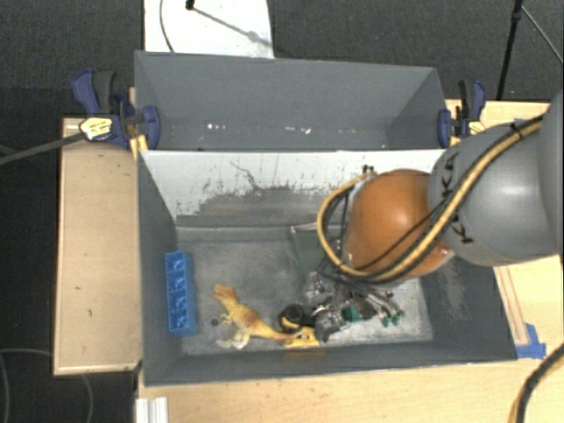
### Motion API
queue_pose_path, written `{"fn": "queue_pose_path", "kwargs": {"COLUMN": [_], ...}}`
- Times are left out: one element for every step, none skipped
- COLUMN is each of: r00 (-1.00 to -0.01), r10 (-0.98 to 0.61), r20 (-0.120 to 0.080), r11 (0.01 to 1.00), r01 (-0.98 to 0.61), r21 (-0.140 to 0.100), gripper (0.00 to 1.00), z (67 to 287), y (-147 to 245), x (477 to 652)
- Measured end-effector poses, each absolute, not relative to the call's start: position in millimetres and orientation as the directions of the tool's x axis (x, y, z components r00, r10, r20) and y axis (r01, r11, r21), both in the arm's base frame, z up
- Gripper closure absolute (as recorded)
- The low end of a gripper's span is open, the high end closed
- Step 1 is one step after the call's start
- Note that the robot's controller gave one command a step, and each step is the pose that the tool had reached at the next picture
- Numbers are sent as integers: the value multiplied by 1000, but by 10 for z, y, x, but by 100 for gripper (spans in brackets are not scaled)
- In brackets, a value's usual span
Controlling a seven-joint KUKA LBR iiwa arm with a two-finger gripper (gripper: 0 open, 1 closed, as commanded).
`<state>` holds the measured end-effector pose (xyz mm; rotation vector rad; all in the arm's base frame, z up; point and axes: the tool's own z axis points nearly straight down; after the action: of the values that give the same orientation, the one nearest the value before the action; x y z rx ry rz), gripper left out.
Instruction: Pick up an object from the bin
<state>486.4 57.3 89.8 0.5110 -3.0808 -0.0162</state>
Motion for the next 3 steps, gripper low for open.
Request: {"fn": "queue_pose_path", "kwargs": {"r00": [-947,-950,-947], "r10": [-321,-311,-321], "r20": [15,8,2], "r11": [947,950,947], "r01": [-321,-311,-321], "r21": [12,4,1], "gripper": [100,100,100], "z": [899,1276,1977], "y": [568,521,575], "x": [4868,4865,4907]}}
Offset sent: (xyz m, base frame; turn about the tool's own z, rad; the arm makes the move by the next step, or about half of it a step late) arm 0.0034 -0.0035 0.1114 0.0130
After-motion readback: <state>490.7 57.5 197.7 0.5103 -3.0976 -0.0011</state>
